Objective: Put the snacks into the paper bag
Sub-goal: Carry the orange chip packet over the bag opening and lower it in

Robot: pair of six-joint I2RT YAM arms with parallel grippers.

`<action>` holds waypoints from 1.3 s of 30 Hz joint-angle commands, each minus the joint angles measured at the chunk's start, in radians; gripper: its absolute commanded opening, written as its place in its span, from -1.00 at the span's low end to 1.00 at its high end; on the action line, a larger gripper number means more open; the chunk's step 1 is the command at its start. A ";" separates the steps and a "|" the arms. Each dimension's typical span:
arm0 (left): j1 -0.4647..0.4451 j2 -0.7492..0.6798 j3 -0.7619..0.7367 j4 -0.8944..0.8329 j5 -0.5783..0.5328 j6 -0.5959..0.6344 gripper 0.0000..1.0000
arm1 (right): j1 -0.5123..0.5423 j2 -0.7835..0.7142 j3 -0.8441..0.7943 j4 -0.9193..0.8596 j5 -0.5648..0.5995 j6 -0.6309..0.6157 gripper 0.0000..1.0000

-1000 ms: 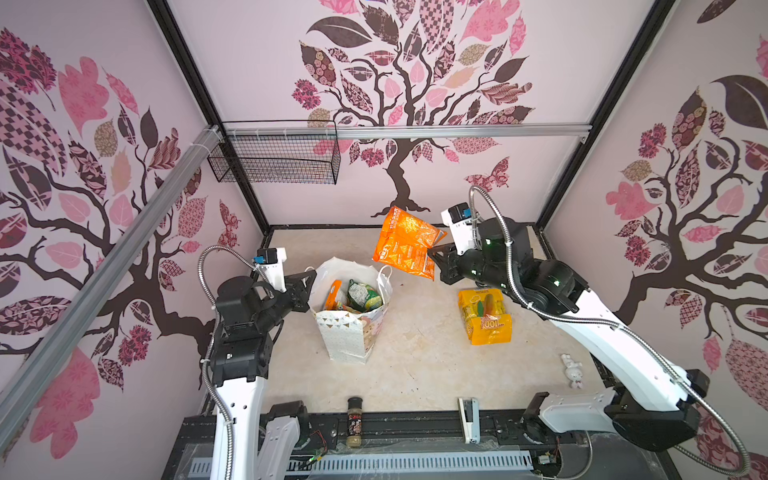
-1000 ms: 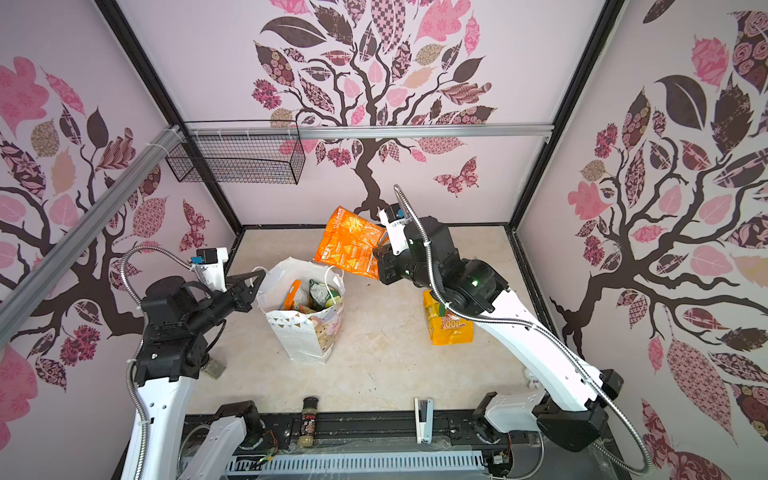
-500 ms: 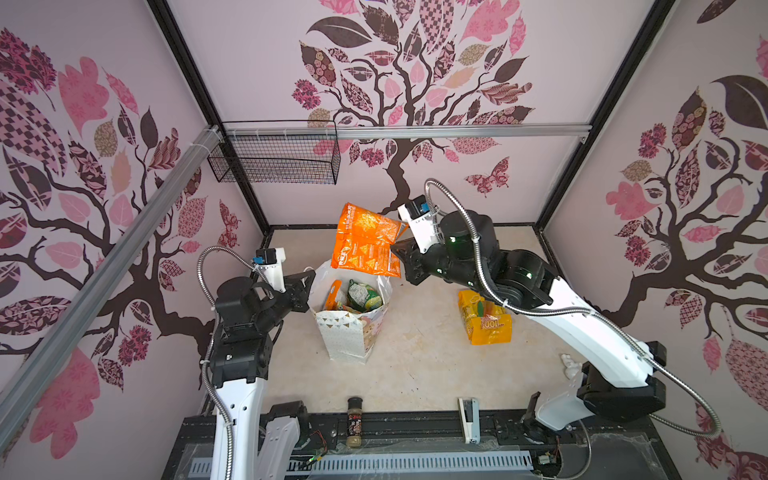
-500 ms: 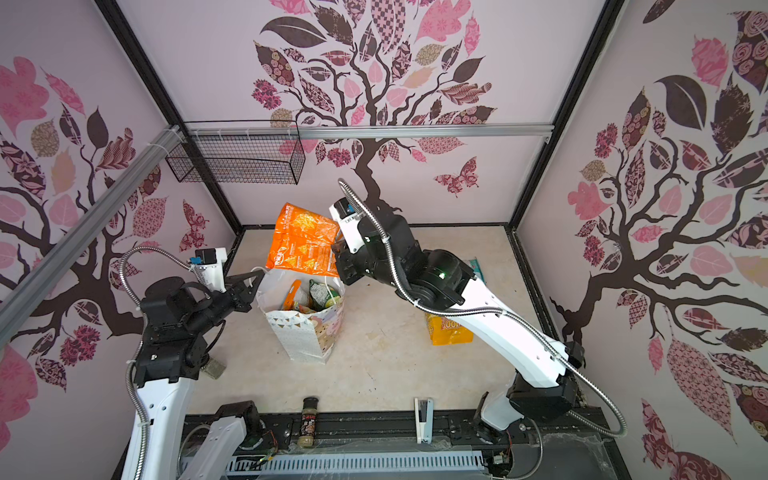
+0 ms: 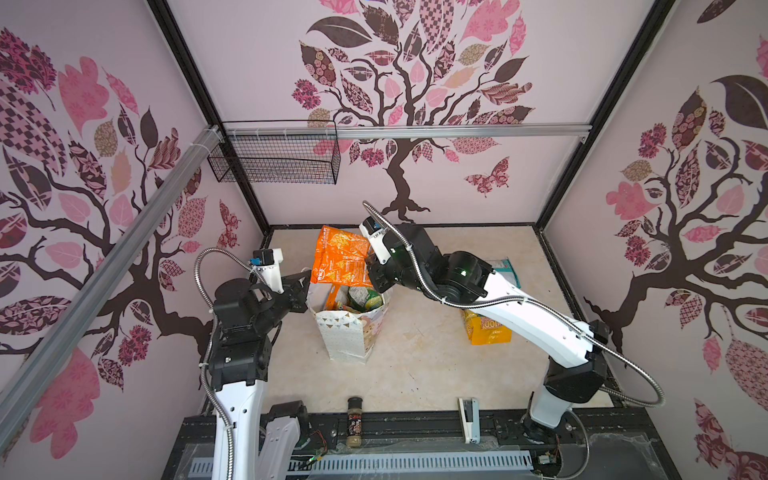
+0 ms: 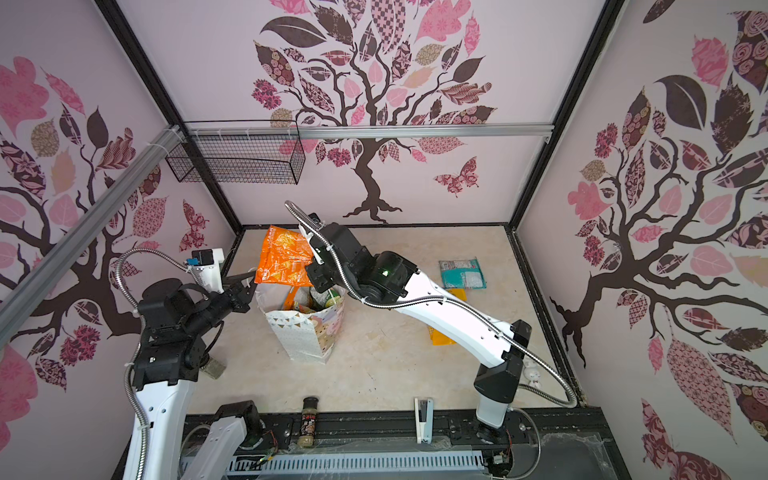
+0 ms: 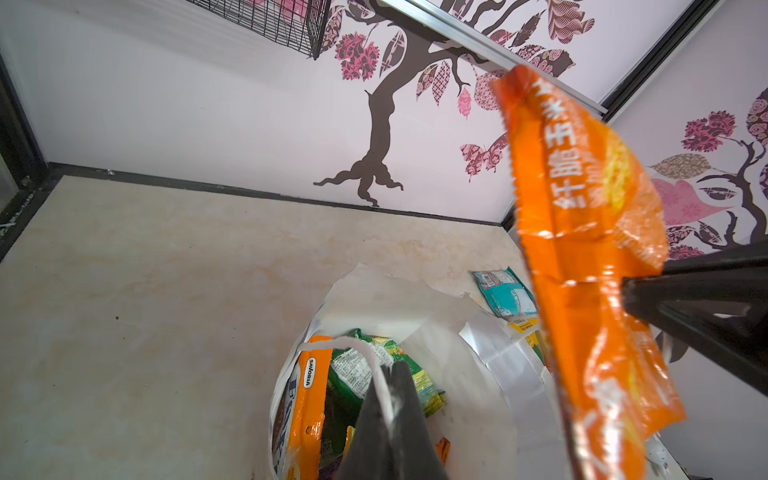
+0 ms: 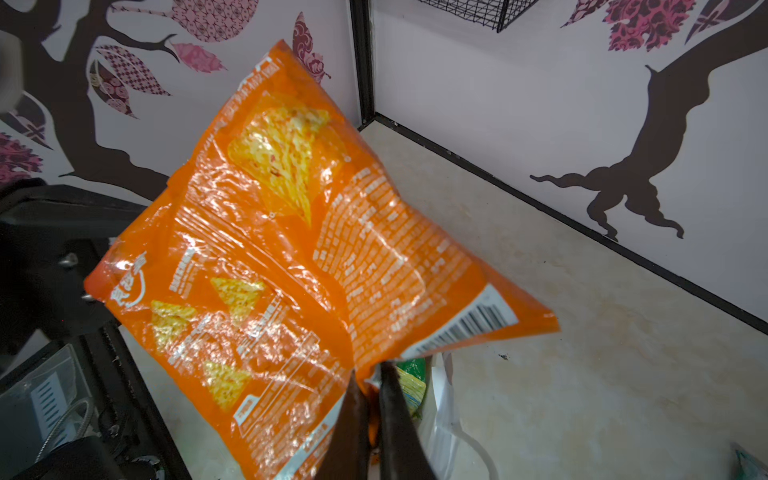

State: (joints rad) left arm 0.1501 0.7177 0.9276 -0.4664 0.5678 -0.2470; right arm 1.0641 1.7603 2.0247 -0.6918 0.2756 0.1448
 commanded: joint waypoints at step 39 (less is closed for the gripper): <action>0.016 -0.017 0.008 0.009 -0.003 -0.002 -1.00 | 0.215 0.153 0.014 -0.076 0.613 -0.234 -1.00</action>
State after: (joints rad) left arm 0.1596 0.7139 0.9276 -0.4667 0.5583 -0.2546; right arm 1.2663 1.8809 2.0201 -0.7399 0.8379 -0.0811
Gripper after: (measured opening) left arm 0.050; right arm 0.072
